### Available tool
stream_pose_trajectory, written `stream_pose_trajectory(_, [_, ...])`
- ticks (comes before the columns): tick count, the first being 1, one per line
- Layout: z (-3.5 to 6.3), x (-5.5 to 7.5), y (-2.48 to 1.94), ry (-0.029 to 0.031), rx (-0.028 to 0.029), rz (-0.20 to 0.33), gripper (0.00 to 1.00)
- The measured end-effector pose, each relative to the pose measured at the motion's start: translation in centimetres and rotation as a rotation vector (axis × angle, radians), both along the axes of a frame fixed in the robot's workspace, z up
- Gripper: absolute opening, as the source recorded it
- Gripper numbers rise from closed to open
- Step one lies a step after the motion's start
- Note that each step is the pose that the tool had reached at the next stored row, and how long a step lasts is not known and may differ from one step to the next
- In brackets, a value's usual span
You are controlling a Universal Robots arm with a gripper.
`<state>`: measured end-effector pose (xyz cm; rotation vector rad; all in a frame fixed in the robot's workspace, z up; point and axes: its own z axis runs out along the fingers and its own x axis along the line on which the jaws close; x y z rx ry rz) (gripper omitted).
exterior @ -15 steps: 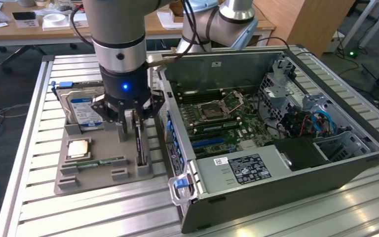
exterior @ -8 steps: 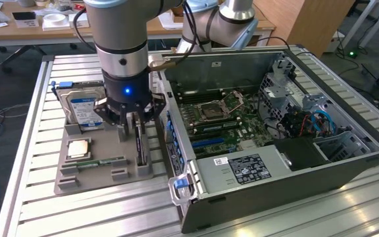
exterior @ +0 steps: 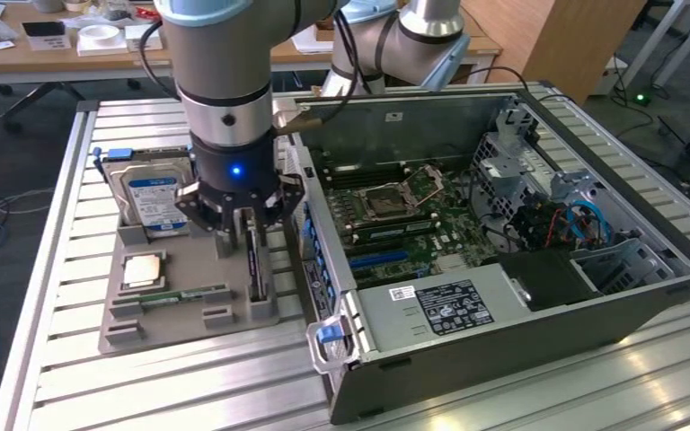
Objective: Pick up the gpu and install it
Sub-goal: 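Pick up the gpu and move the gpu toward the slot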
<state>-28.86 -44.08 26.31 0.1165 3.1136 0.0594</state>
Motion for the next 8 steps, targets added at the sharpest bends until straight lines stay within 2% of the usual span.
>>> stream_pose_trajectory(8, [-0.85,0.1,0.33,0.0001,0.0,0.0,0.42])
